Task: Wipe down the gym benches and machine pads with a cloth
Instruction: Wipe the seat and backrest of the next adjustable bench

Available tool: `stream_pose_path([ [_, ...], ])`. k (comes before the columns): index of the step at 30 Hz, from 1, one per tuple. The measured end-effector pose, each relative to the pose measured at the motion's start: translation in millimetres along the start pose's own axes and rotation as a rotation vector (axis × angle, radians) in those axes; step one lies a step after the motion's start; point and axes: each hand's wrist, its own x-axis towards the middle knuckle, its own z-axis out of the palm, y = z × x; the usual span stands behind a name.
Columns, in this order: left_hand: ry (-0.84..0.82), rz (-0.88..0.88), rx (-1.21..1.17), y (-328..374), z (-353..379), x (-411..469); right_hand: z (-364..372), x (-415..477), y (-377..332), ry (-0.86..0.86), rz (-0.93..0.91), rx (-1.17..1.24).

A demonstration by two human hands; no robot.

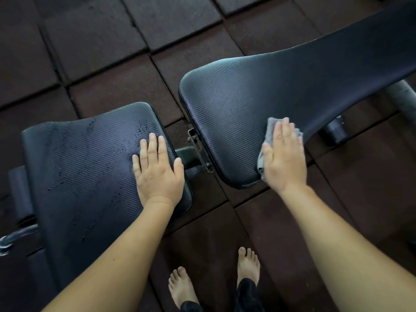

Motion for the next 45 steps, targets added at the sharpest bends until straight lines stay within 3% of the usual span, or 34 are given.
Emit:
stream_pose_path([
  [3,0.004,0.001,0.007,0.1,0.7,0.6,2.6,-1.3,-31.4,0.028,0.104,-0.007],
  [9,-0.002,-0.003,0.003,0.7,-0.5,0.5,4.5,-6.2,-60.2,-0.117,-0.208,-0.046],
  [14,-0.009,0.004,0.008,0.1,-1.6,1.0,0.9,60.7,-70.2,-0.155,-0.182,-0.08],
  [16,-0.013,0.002,0.007,-1.6,-1.2,0.4,2.3,47.4,-78.5,-0.149,-0.196,-0.071],
  [21,-0.018,-0.004,-0.002,-0.5,-0.2,0.4,5.2,-19.1,-61.4,-0.161,-0.429,-0.106],
  [28,-0.022,-0.007,-0.001,1.3,-1.2,1.4,6.0,63.2,-94.6,-0.172,-0.362,-0.075],
  [38,-0.166,0.095,-0.161,-31.9,-34.2,-3.2,15.5,-4.8,-87.3,-0.089,-0.307,0.253],
  [41,-0.129,0.089,-0.154,-66.8,-44.4,-11.4,8.8,-10.8,-116.8,-0.088,-0.33,0.393],
  [45,-0.086,0.048,-0.111,-121.1,-52.4,-20.6,19.6,-39.7,-189.8,-0.14,-0.516,0.425],
])
